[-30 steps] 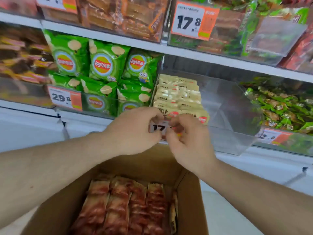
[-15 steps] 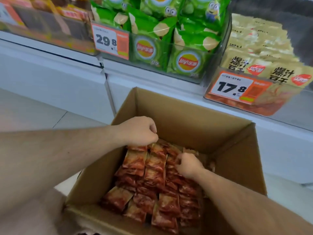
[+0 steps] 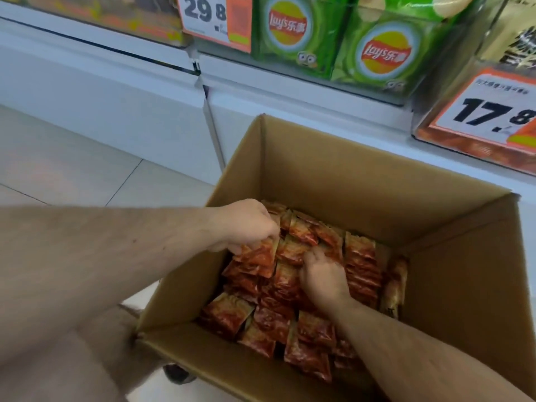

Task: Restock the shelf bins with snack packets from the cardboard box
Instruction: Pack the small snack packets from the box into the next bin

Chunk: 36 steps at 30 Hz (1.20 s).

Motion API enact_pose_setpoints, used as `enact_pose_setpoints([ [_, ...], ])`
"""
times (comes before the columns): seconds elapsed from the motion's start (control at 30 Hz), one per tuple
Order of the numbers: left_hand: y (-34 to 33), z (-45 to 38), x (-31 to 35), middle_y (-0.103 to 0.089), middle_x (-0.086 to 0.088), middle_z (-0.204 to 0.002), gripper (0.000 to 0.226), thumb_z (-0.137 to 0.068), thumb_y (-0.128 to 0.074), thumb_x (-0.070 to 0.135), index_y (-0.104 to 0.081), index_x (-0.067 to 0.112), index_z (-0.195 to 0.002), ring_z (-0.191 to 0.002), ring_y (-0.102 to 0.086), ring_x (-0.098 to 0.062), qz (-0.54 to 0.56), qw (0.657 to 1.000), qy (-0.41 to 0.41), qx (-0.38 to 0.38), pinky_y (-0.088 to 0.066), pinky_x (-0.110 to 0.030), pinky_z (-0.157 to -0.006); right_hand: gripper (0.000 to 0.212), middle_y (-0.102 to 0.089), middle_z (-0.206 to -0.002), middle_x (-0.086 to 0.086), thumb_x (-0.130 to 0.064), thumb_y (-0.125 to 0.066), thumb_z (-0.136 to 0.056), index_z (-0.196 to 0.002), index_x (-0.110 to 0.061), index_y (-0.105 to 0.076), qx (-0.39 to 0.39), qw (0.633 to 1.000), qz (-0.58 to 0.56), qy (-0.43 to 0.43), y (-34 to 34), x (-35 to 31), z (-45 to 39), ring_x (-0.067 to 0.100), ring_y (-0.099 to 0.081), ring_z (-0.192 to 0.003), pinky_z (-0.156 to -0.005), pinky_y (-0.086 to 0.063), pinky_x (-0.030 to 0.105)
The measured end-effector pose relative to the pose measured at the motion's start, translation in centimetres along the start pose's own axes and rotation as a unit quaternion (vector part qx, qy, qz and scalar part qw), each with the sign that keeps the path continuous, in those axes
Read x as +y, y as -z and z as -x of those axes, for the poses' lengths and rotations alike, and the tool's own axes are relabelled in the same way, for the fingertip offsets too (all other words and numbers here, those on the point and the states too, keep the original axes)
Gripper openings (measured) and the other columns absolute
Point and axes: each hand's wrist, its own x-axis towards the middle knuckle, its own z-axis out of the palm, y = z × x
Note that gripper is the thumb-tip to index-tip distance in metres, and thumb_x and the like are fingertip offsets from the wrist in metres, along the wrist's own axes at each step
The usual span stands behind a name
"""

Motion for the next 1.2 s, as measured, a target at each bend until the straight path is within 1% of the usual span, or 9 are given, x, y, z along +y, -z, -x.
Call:
enact_pose_setpoints([
  [0.17,-0.5,0.5,-1.1,-0.064,-0.006,-0.117,0.033,-0.1,-0.048,0.032,-0.053,0.013,-0.126,-0.103,-0.062,-0.023,0.087,0.99,0.1,-0.044,-0.057,-0.041,-0.086,0.024,-0.056,-0.115,0.007,-0.025,-0.046,-0.096,-0.112,-0.011,-0.055,0.053,0.998,-0.035,-0.012,3.7,0.2,0.3,0.034,-0.062,-0.095,-0.074,-0.048,0.038],
  [0.37,-1.0,1.1,-0.6,-0.065,-0.003,-0.114,0.039,-0.101,-0.047,0.032,-0.048,0.015,-0.135,-0.101,-0.063,-0.02,0.098,0.992,0.063,-0.043,-0.058,-0.038,-0.08,0.038,-0.05,-0.131,0.007,-0.025,-0.052,-0.09,-0.127,-0.018,-0.055,-0.073,0.996,0.021,-0.05,1.7,0.6,0.2,0.031,-0.062,-0.108,-0.084,-0.051,0.036],
  [0.5,-1.1,1.1,-1.0,-0.064,-0.001,-0.114,0.036,-0.101,-0.047,0.031,-0.048,0.016,-0.134,-0.1,-0.063,-0.018,0.116,0.991,0.06,-0.042,-0.058,-0.04,-0.085,0.028,-0.055,-0.125,0.008,-0.015,-0.045,-0.093,-0.114,-0.018,-0.063,-0.041,0.997,0.033,-0.062,0.2,0.1,-0.5,0.031,-0.064,-0.102,-0.082,-0.051,0.035],
  [0.6,-0.9,0.8,-1.6,-0.063,-0.006,-0.121,0.038,-0.101,-0.046,0.03,-0.048,0.01,-0.134,-0.102,-0.062,-0.021,0.133,0.986,0.087,-0.052,-0.057,-0.043,-0.087,0.017,-0.059,-0.111,0.007,-0.021,-0.045,-0.097,-0.108,-0.016,-0.057,0.049,0.99,-0.096,-0.094,1.9,-0.7,0.0,0.034,-0.063,-0.095,-0.076,-0.05,0.038],
  [0.73,-0.1,0.1,-2.0,-0.061,-0.02,-0.129,0.073,-0.096,-0.046,0.055,-0.041,-0.001,-0.143,-0.095,-0.063,-0.034,0.231,0.949,0.186,-0.103,-0.058,-0.043,-0.073,0.006,-0.06,-0.092,0.0,-0.021,-0.045,-0.102,-0.1,-0.017,-0.049,0.137,0.93,-0.311,-0.141,6.4,-2.4,2.9,0.024,-0.061,-0.088,-0.077,-0.052,0.037],
  [0.87,-0.4,-0.1,-1.5,-0.06,-0.025,-0.127,0.066,-0.092,-0.052,0.06,-0.05,0.004,-0.127,-0.098,-0.064,-0.038,0.307,0.929,0.165,-0.121,-0.06,-0.046,-0.075,0.006,-0.06,-0.1,-0.012,-0.015,-0.047,-0.1,-0.102,-0.019,-0.052,0.143,0.924,-0.354,-0.018,9.4,-4.5,6.6,0.002,-0.056,-0.094,-0.087,-0.047,0.017],
  [1.0,-1.2,-0.2,-0.8,-0.073,-0.012,-0.09,0.021,-0.093,-0.064,0.018,-0.061,0.004,-0.109,-0.077,-0.071,-0.022,0.28,0.95,0.111,-0.078,-0.062,-0.037,-0.071,0.013,-0.057,-0.121,-0.013,-0.025,-0.053,-0.09,-0.101,-0.019,-0.055,0.134,0.925,-0.329,0.132,9.8,-4.5,7.7,0.0,-0.053,-0.113,-0.095,-0.041,0.009],
  [1.1,-1.1,-0.7,-1.1,-0.073,-0.016,-0.093,0.026,-0.089,-0.067,0.004,-0.058,0.002,-0.113,-0.081,-0.073,-0.029,0.25,0.964,0.085,-0.024,-0.06,-0.043,-0.08,0.034,-0.059,-0.111,-0.013,-0.026,-0.06,-0.079,-0.113,-0.023,-0.06,0.078,0.955,-0.284,0.032,8.6,-2.1,5.0,0.012,-0.058,-0.105,-0.093,-0.048,0.028],
  [1.2,-0.9,-1.2,-1.3,-0.073,-0.019,-0.095,0.026,-0.087,-0.067,-0.001,-0.058,0.004,-0.111,-0.081,-0.073,-0.032,0.245,0.967,0.066,0.003,-0.059,-0.044,-0.075,0.02,-0.069,-0.106,-0.003,-0.025,-0.062,-0.082,-0.101,-0.022,-0.068,0.066,0.964,-0.203,-0.159,6.6,1.3,0.5,0.022,-0.062,-0.103,-0.094,-0.047,0.032],
])
